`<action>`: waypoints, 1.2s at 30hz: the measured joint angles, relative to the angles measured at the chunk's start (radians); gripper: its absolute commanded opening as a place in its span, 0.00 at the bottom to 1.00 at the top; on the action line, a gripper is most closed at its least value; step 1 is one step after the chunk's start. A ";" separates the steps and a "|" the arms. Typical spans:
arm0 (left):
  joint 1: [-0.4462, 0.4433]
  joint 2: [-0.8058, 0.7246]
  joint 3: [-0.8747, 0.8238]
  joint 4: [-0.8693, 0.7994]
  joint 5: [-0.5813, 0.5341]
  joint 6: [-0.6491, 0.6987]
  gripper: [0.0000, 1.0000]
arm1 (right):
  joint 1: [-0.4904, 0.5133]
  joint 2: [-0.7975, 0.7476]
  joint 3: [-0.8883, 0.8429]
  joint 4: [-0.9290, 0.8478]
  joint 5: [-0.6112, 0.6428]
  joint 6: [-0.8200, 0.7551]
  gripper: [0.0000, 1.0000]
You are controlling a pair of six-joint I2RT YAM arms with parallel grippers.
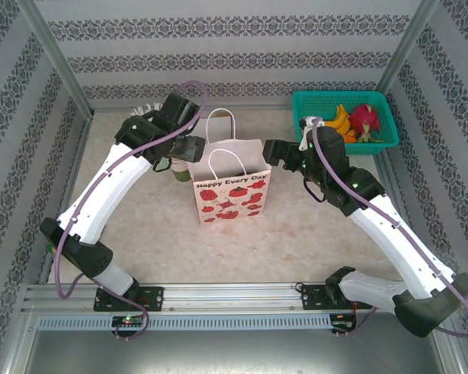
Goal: Pack the takeout coffee
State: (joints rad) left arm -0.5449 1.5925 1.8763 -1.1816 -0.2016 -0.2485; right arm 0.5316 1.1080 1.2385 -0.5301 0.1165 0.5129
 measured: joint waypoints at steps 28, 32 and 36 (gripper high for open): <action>0.126 -0.145 -0.243 0.049 0.106 -0.113 0.00 | -0.054 0.071 0.000 0.018 0.010 0.040 0.98; 0.224 -0.224 -0.321 0.056 0.151 -0.100 0.00 | -0.117 0.151 0.000 0.037 -0.074 0.042 0.98; 0.279 -0.295 -0.366 0.056 0.165 -0.077 0.00 | -0.147 0.270 0.011 0.037 -0.128 0.041 0.98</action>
State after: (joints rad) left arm -0.2657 1.2972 1.5101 -1.1259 -0.0368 -0.3252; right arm 0.3847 1.3785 1.2491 -0.4934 -0.0113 0.5537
